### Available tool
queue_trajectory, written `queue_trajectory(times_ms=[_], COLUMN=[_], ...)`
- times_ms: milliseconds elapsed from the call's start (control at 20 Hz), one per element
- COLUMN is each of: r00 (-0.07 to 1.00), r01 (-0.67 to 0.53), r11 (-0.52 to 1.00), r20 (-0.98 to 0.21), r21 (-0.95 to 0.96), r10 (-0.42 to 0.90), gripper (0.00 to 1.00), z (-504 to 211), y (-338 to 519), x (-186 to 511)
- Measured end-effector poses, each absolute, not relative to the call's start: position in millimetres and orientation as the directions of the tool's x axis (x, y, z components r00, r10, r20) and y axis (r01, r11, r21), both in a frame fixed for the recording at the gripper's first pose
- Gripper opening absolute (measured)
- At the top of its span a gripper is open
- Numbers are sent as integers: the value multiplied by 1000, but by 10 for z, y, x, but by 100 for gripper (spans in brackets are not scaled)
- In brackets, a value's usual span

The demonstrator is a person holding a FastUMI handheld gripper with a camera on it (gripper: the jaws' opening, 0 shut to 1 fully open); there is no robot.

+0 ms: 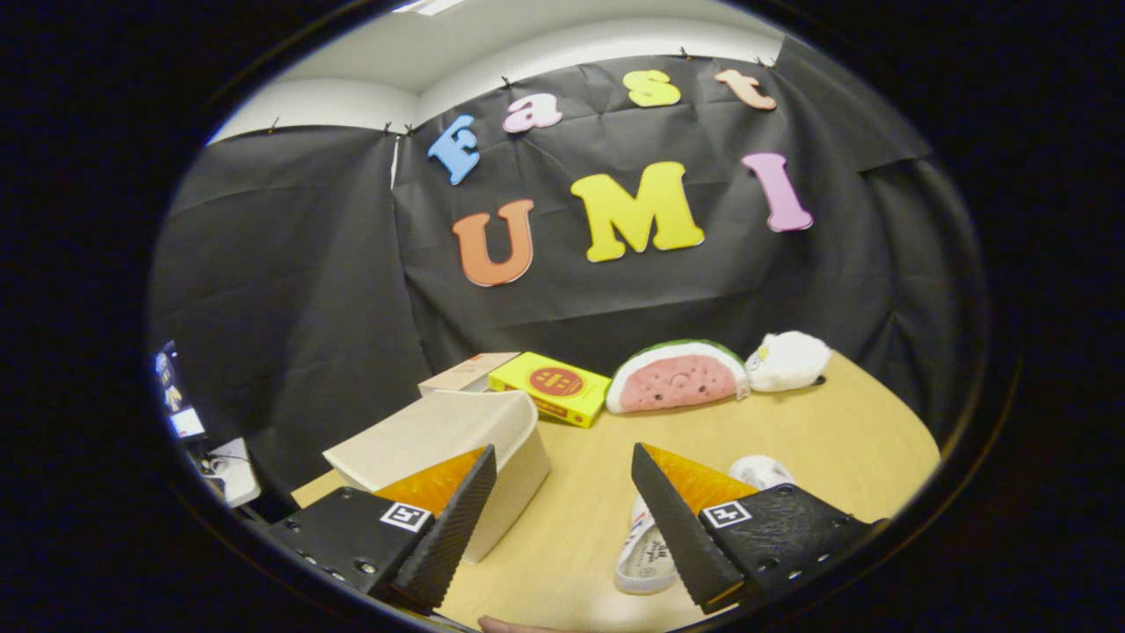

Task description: Open the storage box then place both shoes into the box .Put the left shoe in first, then the right shoe, with the right side of both shoes facing outward in a uniform manner.

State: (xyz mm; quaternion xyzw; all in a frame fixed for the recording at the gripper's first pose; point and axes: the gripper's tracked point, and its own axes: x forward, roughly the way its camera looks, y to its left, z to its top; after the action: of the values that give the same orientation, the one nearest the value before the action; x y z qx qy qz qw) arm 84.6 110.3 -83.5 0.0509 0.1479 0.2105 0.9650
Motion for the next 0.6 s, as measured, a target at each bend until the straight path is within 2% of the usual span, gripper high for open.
queue_trajectory(times_ms=[250, 450, 600], r00=[705, 572, 482], r01=[-496, -506, -455], r11=[788, 678, 599], r20=[-361, -380, -383], r21=[364, 533, 659], r10=[610, 727, 788], gripper=[95, 94, 94], z=[-1105, -1212, -1379], y=[1645, 1960, 2084], x=[1192, 1430, 1557])
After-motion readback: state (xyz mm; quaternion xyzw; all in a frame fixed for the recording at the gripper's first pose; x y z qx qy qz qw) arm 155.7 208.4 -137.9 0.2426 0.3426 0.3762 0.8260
